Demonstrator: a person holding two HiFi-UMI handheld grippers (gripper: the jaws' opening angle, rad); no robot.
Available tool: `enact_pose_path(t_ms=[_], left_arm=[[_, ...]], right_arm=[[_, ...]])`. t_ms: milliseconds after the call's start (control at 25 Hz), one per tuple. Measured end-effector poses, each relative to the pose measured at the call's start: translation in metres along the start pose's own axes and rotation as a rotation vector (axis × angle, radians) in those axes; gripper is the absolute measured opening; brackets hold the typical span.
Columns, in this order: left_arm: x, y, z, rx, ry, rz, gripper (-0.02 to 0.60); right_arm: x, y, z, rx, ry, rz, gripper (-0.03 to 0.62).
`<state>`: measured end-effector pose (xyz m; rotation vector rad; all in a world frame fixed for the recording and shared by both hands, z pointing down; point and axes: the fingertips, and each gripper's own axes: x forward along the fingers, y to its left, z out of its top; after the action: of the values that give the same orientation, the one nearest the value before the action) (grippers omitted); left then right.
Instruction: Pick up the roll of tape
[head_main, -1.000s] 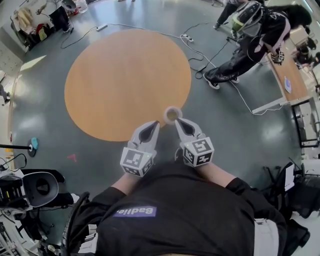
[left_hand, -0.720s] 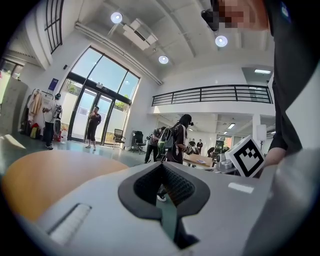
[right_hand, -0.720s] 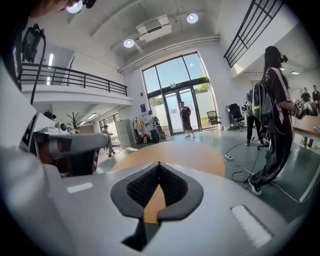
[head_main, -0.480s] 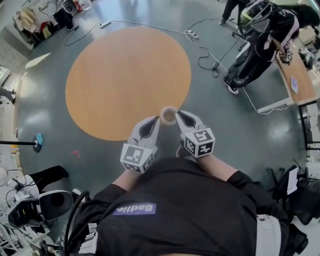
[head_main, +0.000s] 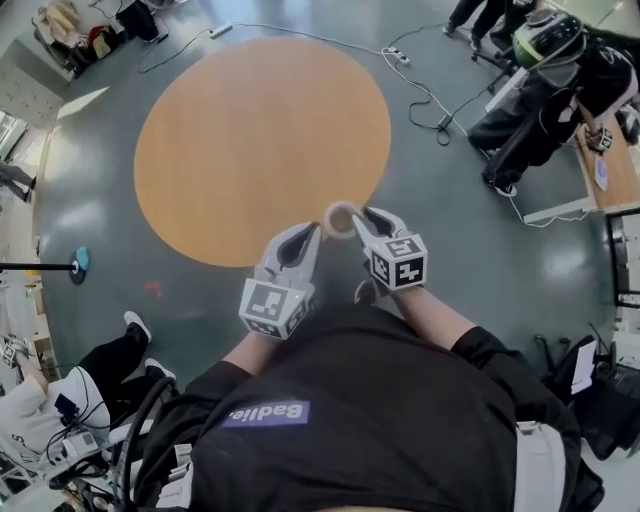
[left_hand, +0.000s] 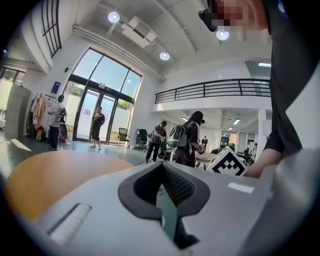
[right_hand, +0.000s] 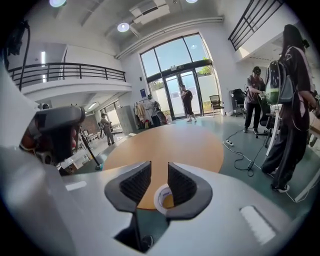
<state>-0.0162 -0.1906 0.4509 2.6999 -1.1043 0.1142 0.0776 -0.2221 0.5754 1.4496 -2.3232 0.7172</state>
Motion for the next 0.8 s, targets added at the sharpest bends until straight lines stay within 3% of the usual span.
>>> enact_pose_path(t_ms=[200, 800], left_arm=[[-0.008, 0.003, -0.005, 0.012, -0.003, 0.032, 0.012], [-0.032, 0.014, -0.014, -0.003, 0.03, 0.119, 0.012]], right_arm=[[0.017, -0.018, -0.034, -0.012, 0.126, -0.011, 0.164], [0.068, -0.051, -0.099, -0.036, 0.375, -0.041, 0.193]])
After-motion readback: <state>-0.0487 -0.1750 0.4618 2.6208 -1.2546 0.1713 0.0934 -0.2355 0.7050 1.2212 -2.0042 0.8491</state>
